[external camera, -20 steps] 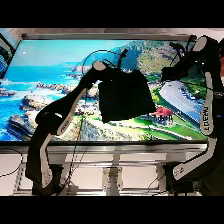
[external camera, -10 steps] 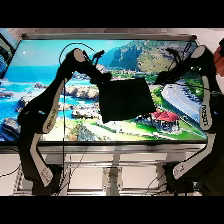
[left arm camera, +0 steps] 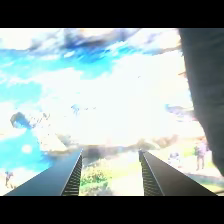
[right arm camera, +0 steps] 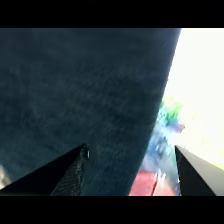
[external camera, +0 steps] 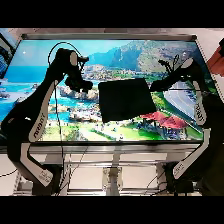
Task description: Fold the clothes and pants, and hang the long-sleeved shirts on hangers.
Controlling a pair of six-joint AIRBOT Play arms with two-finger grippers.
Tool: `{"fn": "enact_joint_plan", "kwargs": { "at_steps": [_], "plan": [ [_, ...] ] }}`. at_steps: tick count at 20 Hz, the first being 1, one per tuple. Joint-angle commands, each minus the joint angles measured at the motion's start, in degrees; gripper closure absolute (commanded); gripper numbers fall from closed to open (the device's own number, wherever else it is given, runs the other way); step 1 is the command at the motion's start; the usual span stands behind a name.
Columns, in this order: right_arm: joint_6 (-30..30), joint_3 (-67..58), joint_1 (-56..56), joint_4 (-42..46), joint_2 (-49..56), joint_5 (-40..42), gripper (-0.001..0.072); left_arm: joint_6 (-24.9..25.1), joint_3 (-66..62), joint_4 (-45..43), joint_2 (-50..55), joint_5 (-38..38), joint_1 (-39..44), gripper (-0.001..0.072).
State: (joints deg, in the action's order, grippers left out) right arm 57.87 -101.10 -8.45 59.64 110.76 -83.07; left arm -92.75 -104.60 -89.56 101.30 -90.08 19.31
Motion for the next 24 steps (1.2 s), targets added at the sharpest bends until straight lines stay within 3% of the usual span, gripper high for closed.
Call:
{"fn": "enact_joint_plan", "kwargs": {
  "at_steps": [1,8,10,12,15,19,24],
  "plan": [
    [0.3,0.2,0.8,-0.2,0.7,3.0,0.0088,-1.6,4.1,-4.0,-1.2,-0.6,-0.1,0.0289],
    [3.0,0.2,8.4,-0.1,5.3,0.0,0.0105,-2.9,10.1,-5.4,-3.0,-0.5,-0.1,0.0290],
    [3.0,0.2,10.6,-0.1,5.6,0.0,0.0243,-2.9,12.5,-7.1,-4.6,-0.3,-0.1,0.0290],
    [3.5,0.2,12.0,-0.1,5.6,-0.2,0.0463,-3.3,15.1,-8.5,-6.2,0.0,-0.1,0.0290],
    [7.0,0.0,11.6,0.9,5.4,-0.5,0.0697,-4.6,19.6,-11.2,-8.5,0.1,-0.1,0.0293],
    [10.8,-0.1,4.6,7.6,2.4,-3.3,0.0698,-5.9,24.8,-14.1,-10.3,0.1,-0.1,0.0293],
    [14.1,0.0,-15.1,12.9,-4.5,-7.8,0.0698,-5.9,26.2,-13.9,-10.5,4.0,-0.1,0.0293]
  ]
}}
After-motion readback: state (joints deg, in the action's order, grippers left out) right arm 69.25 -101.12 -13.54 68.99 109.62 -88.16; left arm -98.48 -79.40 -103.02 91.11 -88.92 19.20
